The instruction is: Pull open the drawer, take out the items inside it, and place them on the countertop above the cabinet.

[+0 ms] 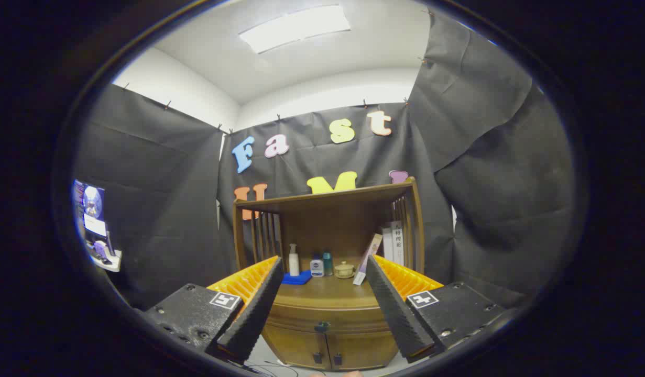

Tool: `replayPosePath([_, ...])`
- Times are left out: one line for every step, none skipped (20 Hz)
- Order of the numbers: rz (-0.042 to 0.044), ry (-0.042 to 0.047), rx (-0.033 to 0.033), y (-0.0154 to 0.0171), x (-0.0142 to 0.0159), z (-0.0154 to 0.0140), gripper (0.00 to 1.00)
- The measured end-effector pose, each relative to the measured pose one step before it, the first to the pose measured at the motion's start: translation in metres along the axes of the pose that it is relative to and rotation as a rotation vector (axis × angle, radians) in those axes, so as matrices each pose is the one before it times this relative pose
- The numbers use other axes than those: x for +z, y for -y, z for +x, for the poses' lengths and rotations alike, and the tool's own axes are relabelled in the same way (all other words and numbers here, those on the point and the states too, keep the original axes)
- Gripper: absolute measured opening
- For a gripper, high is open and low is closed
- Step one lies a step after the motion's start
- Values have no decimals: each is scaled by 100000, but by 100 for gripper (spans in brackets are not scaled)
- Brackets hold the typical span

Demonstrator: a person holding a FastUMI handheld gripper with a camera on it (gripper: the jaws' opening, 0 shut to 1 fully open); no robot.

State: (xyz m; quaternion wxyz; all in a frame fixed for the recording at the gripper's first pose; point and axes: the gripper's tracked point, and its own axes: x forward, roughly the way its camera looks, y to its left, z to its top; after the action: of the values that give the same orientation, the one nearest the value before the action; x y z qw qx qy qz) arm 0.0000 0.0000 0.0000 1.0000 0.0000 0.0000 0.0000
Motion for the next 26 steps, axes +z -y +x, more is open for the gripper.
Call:
replayPosePath([-198,-372,-380,24,-157,91,100])
replayPosePath([-271,-567,-212,15,-197,124,100])
replayPosePath([-81,-670,-41,22,-189,128,100])
replayPosePath([-102,-330,152,-84,-146,105,100])
replayPosePath([-208,-250,-65,-51,-55,68,100])
replayPosePath([-136,327,85,-30,-20,-38,100])
replayPosePath([-128,373,-269,-64,136,71,100])
replayPosePath([-120,528,-38,-70,-16,65,100])
replayPosePath([-345,54,-128,-73,-22,196,100])
replayPosePath([-539,-272,48,-146,-324,157,100])
replayPosePath([-523,-419,20,-203,-305,275,100])
replayPosePath([-380,-585,0,-420,-539,139,100])
replayPosePath([-115,-806,397,-407,-568,369,100])
replayPosePath([39,-1006,473,-390,-824,427,100])
replayPosePath([-88,-1035,650,-398,-920,452,100])
replayPosePath([-46,-1120,420,-165,-1112,597,100])
replayPosePath([129,-782,364,-205,-996,587,100])
replayPosePath([349,-1340,137,-95,-1162,756,100])
replayPosePath([804,-610,495,-255,-1051,724,100])
replayPosePath([543,-1675,383,-125,-1223,829,100])
replayPosePath([127,-1161,533,-141,-1263,906,100])
replayPosePath([-314,-2252,-854,219,-1429,1038,100])
replayPosePath([-793,-2391,-767,305,-1485,1026,100])
replayPosePath([-495,-1671,-940,153,-1364,1354,100])
replayPosePath([-702,-2198,-356,91,-1442,1364,100])
replayPosePath([-635,-2655,-482,17,-1514,1290,100])
